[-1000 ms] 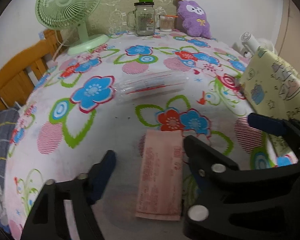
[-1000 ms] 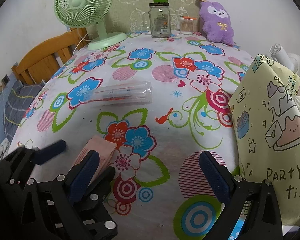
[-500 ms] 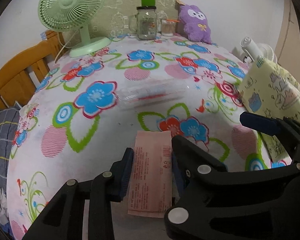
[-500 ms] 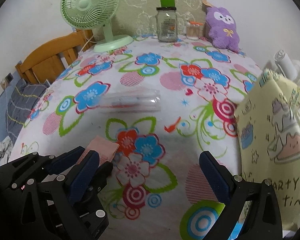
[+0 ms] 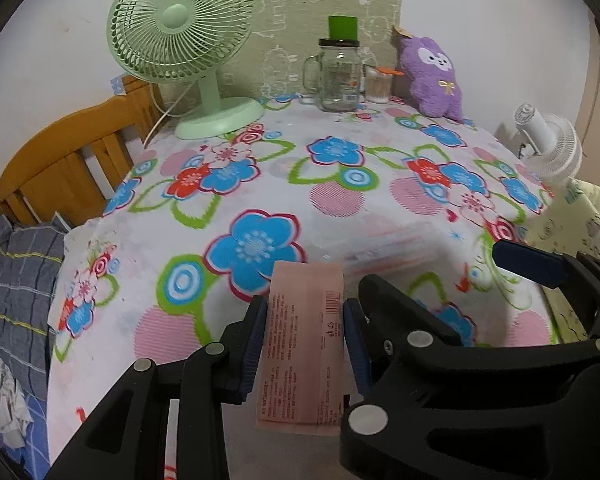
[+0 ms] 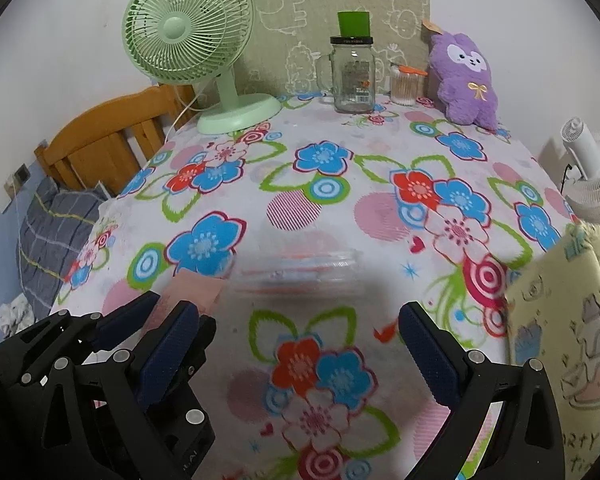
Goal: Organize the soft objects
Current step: 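Close left gripper on pink paper packet while right gripper grasps clear pencil case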
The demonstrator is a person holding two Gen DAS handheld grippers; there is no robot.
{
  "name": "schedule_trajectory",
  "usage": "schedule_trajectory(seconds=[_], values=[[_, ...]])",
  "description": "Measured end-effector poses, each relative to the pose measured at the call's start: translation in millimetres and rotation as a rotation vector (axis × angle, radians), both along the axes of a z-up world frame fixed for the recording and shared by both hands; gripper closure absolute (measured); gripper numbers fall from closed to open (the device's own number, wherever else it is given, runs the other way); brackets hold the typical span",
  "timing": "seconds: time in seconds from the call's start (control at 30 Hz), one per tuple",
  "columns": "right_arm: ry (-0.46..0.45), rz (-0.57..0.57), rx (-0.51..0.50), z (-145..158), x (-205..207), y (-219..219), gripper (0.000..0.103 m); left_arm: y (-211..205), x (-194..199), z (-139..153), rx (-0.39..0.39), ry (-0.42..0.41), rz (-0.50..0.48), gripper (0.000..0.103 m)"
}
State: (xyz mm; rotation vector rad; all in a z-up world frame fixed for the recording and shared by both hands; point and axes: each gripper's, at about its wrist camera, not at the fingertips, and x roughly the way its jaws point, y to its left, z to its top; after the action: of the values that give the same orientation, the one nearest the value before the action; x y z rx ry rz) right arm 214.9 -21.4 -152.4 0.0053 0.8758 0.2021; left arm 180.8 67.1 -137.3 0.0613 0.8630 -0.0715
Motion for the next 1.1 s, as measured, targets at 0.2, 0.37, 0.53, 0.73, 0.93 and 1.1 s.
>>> schedule_trajectory(seconds=[0.2, 0.37, 0.53, 0.73, 0.93, 1.1], values=[[0.012, -0.006, 0.000, -6, 17, 10, 0.002, 10, 17, -5, 0.019, 0.011, 0.020, 0.064], [0.039, -0.023, 0.008, -14, 32, 14, 0.002, 16, 30, -12, 0.013, 0.033, 0.031, 0.064], [0.053, -0.038, -0.006, -22, 44, 15, 0.002, 19, 40, -19, 0.000, 0.056, 0.036, 0.064], [0.077, -0.041, -0.017, -32, 53, 18, 0.002, 21, 48, -28, -0.017, 0.089, 0.038, 0.064], [0.096, -0.050, -0.003, -39, 59, 18, 0.002, 22, 48, -26, -0.023, 0.083, 0.038, 0.064], [0.111, -0.048, 0.022, -42, 59, 17, 0.006, 21, 48, -27, -0.012, 0.080, 0.038, 0.064]])
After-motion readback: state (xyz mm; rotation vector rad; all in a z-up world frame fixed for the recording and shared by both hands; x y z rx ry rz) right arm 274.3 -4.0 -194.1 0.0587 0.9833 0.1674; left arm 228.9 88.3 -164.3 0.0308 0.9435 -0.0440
